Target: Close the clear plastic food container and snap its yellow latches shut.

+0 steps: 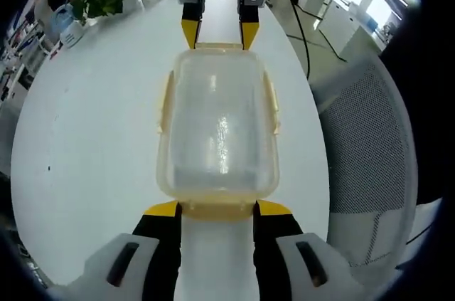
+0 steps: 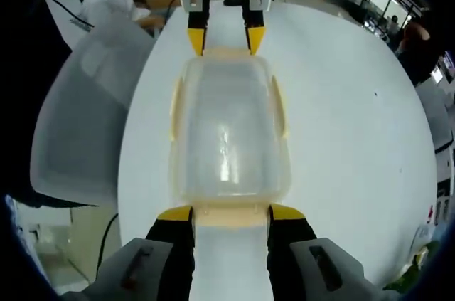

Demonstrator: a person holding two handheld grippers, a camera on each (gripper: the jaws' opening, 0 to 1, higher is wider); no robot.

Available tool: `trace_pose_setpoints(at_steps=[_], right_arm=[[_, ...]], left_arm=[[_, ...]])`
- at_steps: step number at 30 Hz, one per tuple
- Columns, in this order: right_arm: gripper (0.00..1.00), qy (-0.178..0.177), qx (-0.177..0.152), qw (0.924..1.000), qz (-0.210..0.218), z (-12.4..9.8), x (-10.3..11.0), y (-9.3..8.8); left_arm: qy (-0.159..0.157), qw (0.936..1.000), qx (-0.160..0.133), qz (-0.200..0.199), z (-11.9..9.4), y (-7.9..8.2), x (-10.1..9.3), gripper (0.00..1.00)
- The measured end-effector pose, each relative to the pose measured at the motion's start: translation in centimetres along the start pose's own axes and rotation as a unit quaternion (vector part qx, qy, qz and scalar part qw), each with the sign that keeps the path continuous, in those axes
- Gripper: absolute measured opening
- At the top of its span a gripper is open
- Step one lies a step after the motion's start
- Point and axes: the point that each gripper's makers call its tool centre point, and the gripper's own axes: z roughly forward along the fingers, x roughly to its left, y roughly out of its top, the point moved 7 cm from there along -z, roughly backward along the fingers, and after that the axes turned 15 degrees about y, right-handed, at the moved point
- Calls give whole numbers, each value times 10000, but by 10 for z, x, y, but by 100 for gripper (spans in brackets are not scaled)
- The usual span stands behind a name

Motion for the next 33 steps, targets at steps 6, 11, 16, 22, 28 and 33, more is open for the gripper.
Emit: trace_pose_setpoints(at_steps=[6, 11, 16, 22, 28, 33], right_arm=[[38, 10, 29, 10000, 9, -2, 2, -11], [38, 18, 41, 10000, 12, -1, 0, -16], [38, 37, 54, 10000, 29, -1, 1, -16], [38, 42, 77, 10000, 17, -2, 2, -15], [38, 46, 109, 9999, 34, -1, 1, -17], [38, 22, 134, 9999, -1, 0, 3, -16]], left_arm=[[2, 10000, -30, -30, 4, 9, -3, 38], [-4, 10000, -10, -26, 8, 13, -3, 38], [-19, 10000, 4, -33, 9, 13, -4, 38], [-21, 10000, 17, -17, 8, 14, -5, 38], [-15, 10000, -11, -21, 7, 16, -5, 38], [17, 10000, 22, -18, 9, 14, -7, 38]])
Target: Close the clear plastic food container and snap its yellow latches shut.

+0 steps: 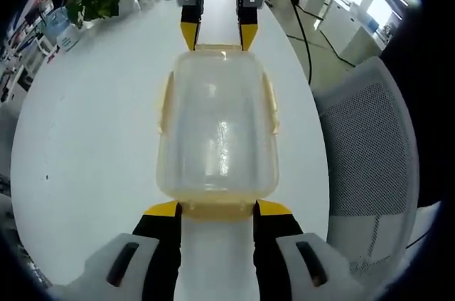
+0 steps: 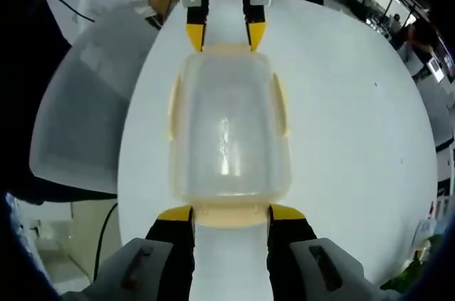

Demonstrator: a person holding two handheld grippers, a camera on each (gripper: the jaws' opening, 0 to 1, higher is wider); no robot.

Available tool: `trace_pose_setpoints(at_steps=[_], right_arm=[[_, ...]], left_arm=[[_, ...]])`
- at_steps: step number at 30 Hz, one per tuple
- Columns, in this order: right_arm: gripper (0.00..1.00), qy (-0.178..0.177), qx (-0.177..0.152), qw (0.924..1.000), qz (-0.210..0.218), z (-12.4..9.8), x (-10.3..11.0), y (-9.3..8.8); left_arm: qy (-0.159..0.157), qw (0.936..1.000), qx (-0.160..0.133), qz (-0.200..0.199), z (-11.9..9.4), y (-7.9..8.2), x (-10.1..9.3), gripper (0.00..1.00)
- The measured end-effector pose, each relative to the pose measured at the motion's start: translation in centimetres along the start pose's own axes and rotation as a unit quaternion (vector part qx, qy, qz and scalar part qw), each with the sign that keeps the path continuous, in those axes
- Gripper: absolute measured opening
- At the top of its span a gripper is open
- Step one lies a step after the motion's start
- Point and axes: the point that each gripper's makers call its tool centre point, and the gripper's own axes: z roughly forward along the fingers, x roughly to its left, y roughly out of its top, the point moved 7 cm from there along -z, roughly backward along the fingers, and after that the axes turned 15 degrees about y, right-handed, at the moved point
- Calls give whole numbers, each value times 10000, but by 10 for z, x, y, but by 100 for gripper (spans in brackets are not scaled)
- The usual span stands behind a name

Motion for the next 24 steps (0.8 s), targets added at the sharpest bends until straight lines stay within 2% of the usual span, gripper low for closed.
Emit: trace_pose_setpoints(at_steps=[4, 24], right_arm=[[38, -7, 68, 10000, -29, 1, 1, 0], [38, -90, -28, 9999, -70, 2, 1, 0]], left_arm=[[3, 10000, 6, 5, 1, 1, -1, 38], [96, 9999, 57, 65, 3, -1, -1, 38]])
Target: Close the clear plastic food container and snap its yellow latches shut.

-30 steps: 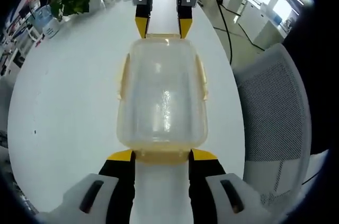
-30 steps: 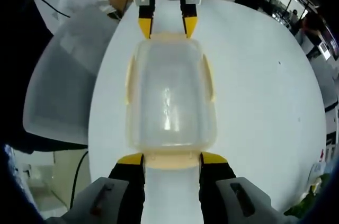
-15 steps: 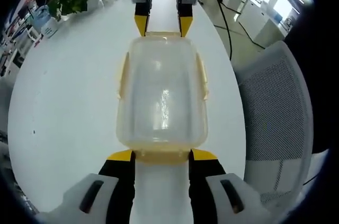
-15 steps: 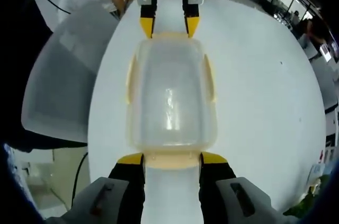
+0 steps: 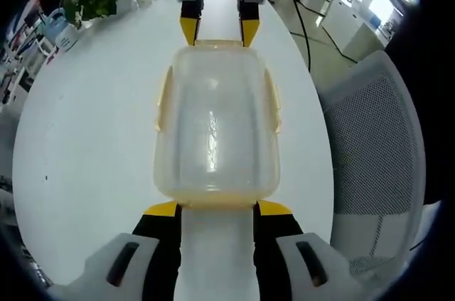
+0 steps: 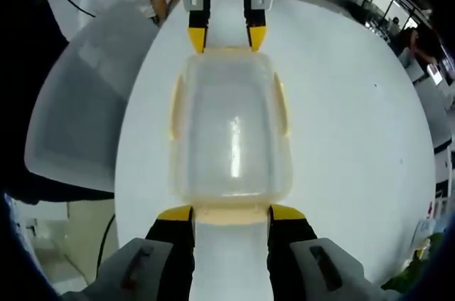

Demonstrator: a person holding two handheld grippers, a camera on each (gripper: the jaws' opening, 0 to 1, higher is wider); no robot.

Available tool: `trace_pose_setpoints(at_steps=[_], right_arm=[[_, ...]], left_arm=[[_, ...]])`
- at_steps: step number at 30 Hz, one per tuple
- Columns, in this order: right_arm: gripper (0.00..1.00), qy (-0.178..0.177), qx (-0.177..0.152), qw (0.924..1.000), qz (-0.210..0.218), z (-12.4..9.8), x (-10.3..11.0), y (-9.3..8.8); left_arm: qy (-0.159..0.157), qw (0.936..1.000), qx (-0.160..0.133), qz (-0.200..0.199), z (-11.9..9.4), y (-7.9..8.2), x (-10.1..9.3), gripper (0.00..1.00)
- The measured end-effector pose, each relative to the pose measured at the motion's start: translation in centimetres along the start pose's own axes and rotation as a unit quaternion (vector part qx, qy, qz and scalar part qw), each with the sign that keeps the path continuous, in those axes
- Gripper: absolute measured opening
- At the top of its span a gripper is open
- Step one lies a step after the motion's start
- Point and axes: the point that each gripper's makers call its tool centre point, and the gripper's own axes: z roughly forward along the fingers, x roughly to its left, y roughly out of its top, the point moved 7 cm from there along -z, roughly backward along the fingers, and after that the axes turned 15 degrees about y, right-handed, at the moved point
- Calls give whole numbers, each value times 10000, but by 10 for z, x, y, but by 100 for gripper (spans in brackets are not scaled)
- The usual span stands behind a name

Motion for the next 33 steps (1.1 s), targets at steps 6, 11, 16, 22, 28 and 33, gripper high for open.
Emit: trace_pose_setpoints(at_steps=[6, 11, 16, 22, 28, 33], right_arm=[[38, -26, -30, 10000, -7, -1, -1, 0], [38, -35, -60, 10000, -4, -1, -1, -1], [39, 16, -82, 10000, -15, -1, 0, -2], [39, 69, 20, 9999, -85, -2, 1, -5], [39, 14, -110, 9998, 186, -7, 1, -11], [38, -25, -393, 9982, 454, -10, 3, -16]], left_arm=[[11, 10000, -1, 6, 0, 0, 1, 38], [-15, 10000, -11, -5, 1, 0, 2, 38], [-2, 10000, -16, 36, 0, 1, 1, 39], [77, 9988, 12, 491, 0, -1, 0, 39], [114, 9998, 47, 150, -3, -4, 1, 49], [37, 9992, -52, -384, -7, -2, 1, 48]])
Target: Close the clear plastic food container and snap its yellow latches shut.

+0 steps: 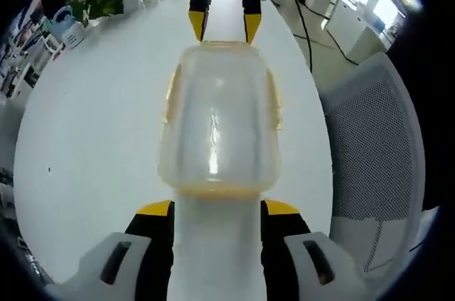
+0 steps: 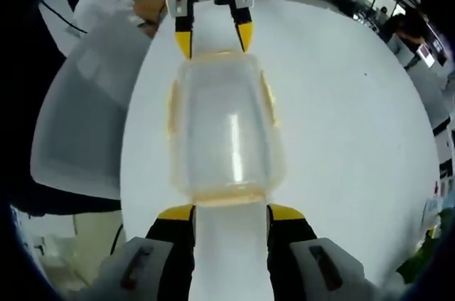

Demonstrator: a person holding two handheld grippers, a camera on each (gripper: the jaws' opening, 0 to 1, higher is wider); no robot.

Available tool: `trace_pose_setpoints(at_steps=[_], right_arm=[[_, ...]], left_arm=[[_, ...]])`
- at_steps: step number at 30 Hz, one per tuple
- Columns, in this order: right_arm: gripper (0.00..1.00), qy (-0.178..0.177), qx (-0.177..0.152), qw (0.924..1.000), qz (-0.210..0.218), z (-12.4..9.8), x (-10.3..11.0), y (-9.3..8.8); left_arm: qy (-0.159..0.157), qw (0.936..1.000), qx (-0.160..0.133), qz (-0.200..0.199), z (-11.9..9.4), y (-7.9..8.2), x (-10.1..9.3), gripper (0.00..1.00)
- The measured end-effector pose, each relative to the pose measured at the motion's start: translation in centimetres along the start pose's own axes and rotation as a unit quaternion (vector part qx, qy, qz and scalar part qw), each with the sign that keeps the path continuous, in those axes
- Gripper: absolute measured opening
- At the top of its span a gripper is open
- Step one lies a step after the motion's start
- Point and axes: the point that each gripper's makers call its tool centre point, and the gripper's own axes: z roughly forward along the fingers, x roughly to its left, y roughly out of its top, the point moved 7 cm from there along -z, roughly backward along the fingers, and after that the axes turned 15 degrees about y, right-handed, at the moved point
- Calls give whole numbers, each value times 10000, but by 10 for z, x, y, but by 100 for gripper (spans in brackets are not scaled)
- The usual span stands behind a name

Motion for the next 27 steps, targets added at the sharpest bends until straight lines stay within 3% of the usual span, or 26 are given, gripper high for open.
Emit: trace_pose_setpoints(at_steps=[4, 7, 11, 16, 18, 19, 22, 24, 26, 27], right_arm=[[36, -25, -115, 9997, 195, 0, 0, -3], [34, 8, -278, 9983, 504, 0, 1, -6], [32, 14, -540, 9947, 870, -2, 4, -7], [32, 68, -1144, 9811, 1557, -1, 6, -7], [32, 198, -1491, 9701, 1905, 2, 6, -5], [32, 126, -1474, 9690, 1977, 3, 5, -7], [31, 104, -1503, 9666, 2074, 5, 5, -9], [30, 96, -1503, 9649, 2152, 6, 5, -9], [30, 50, -1491, 9648, 2166, 6, 5, -9], [30, 49, -1517, 9638, 2193, 6, 6, -8]], left_arm=[[8, 9999, 42, -161, -1, 1, -1, 45], [-87, 9964, 111, -841, 0, 0, -4, 45], [-133, 9865, -4, -1632, 1, 1, -5, 44], [-231, 9656, -100, -2588, -2, 1, -6, 44], [-252, 9552, -193, -2941, 0, -1, -4, 43], [-263, 9466, -154, -3209, 1, -3, -5, 42], [-253, 9366, -158, -3490, 3, -8, -5, 39], [-309, 9255, -87, -3773, 3, -12, -8, 37], [-290, 9091, -62, -4155, 5, -16, -6, 38], [-340, 9046, -94, -4248, 5, -17, -6, 37]])
